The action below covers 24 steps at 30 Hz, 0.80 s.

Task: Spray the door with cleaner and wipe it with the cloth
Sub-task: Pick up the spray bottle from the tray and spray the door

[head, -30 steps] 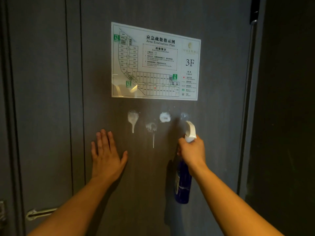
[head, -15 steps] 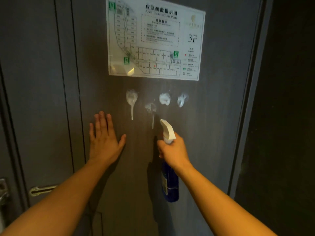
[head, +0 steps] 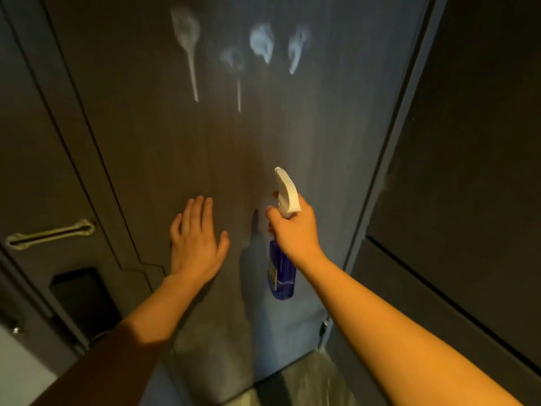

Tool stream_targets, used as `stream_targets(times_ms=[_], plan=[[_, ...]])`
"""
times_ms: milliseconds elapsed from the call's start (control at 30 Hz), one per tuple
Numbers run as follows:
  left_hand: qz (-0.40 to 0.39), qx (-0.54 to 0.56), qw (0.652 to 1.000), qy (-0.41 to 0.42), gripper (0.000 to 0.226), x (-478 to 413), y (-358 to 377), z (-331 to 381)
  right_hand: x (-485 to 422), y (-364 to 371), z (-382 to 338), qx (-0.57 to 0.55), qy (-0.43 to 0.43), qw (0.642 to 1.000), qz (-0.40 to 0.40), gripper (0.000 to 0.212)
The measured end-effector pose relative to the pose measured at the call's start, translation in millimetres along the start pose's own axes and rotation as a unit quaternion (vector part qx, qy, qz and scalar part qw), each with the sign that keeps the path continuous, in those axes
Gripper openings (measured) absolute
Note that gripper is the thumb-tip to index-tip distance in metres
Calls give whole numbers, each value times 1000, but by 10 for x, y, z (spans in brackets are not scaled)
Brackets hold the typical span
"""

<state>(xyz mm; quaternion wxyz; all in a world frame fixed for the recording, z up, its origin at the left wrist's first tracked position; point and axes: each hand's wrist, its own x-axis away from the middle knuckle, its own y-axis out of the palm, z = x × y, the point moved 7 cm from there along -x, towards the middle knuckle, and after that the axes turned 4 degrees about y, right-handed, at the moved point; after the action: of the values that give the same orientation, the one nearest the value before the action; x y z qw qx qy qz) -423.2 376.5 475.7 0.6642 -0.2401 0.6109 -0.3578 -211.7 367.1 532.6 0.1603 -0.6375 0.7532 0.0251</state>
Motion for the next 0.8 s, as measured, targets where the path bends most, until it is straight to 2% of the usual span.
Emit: stream_targets(times_ms=[100, 200, 300, 400, 533, 667, 800], plan=[[-57, 34, 998, 10, 72, 438, 338, 270, 278, -256, 345, 18, 24, 999, 20, 18], [-117, 63, 991, 28, 66, 870, 619, 592, 590, -573, 678, 38, 60, 997, 39, 32], [-188, 74, 978, 51, 63, 1337, 896, 971, 935, -963, 1052, 51, 96, 992, 67, 25], [-256, 92, 960, 69, 59, 1854, 1111, 1392, 1319, -1392, 1426, 65, 144, 983, 93, 23], [-320, 79, 939, 96, 37, 2615, 1310, 1985, 1883, -2024, 1884, 71, 200, 968, 135, 16], [-394, 103, 903, 139, 39, 3283, 1436, 2614, 2477, -2652, 2337, 62, 260, 948, 174, 16], [-426, 144, 879, 160, 39, 3879, 1524, 3215, 2978, -3218, 2793, 79, 298, 931, 196, 17]])
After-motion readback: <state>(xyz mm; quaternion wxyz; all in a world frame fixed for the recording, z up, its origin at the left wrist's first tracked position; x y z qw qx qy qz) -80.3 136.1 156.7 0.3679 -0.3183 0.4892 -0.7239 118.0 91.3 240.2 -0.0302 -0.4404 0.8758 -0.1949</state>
